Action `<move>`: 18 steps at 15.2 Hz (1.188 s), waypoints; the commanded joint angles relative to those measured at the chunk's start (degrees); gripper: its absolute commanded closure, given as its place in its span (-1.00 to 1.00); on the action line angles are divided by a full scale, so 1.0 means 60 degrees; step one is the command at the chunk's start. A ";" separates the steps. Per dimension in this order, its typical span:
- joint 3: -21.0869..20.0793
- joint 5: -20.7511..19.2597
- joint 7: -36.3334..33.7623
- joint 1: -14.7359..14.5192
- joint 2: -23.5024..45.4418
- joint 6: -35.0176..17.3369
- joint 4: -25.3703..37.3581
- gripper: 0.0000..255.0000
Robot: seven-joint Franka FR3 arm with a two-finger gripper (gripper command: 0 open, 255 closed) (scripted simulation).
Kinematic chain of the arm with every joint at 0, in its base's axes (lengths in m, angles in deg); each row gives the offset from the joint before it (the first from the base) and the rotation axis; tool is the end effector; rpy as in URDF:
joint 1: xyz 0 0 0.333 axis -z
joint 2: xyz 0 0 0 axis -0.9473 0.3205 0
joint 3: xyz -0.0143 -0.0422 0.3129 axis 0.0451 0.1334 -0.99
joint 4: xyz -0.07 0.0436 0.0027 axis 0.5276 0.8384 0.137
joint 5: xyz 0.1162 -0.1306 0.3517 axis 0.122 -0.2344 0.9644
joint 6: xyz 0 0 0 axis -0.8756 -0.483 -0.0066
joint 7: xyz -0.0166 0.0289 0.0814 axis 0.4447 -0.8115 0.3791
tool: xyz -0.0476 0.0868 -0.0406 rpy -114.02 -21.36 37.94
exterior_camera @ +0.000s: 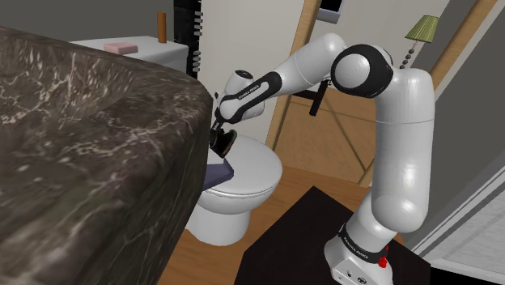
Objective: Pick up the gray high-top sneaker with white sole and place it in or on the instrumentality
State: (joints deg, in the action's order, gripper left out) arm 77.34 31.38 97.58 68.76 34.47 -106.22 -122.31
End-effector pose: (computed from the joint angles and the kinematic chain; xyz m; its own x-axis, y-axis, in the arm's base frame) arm 0.6554 0.0206 0.2850 0.7977 0.5116 0.3193 0.4823 -0.8591 0.1716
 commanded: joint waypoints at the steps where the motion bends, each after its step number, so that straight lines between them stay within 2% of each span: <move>1: 0.0003 0.0000 0.0000 0.0003 0.0004 -0.0001 -0.0001 1.00; 4: 0.0003 0.0000 0.0000 0.0003 0.0005 -0.0001 -0.0001 1.00; 18: 0.0044 -0.0058 -0.0052 -0.0025 -0.1117 0.1432 0.0312 1.00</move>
State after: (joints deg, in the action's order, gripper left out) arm 77.59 31.04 97.24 68.60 28.29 -98.14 -120.54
